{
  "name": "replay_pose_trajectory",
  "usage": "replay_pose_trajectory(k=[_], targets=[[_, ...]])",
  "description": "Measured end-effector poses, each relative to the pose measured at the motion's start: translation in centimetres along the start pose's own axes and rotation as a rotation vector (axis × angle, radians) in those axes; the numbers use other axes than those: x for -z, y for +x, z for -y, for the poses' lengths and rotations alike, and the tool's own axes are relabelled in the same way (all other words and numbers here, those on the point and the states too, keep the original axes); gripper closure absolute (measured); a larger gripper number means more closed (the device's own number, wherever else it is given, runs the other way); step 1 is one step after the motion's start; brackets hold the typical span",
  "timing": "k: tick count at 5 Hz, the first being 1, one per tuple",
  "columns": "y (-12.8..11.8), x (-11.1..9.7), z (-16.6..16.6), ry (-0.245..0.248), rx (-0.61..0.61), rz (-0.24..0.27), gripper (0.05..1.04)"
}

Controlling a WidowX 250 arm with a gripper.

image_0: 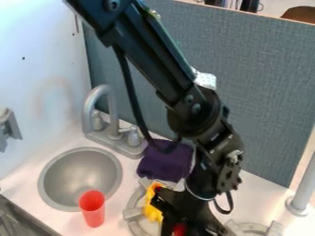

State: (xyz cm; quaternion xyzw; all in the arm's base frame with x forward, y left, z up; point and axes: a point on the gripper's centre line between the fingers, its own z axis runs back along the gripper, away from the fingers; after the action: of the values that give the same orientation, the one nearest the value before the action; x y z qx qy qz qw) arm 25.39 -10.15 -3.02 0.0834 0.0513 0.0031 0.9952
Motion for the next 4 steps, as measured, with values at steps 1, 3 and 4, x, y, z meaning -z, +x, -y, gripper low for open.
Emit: replay_pose_trajectory(k=[1,3,4], targets=[[-0.2,-1.3,0.1,-0.019,-0.018,0.003,0.741],[2.1,-7.0,5.4,-0.161,0.068,0.102,0.741],[3.4,-7.8,8.4,-0.161,0.152,0.123,0.741]])
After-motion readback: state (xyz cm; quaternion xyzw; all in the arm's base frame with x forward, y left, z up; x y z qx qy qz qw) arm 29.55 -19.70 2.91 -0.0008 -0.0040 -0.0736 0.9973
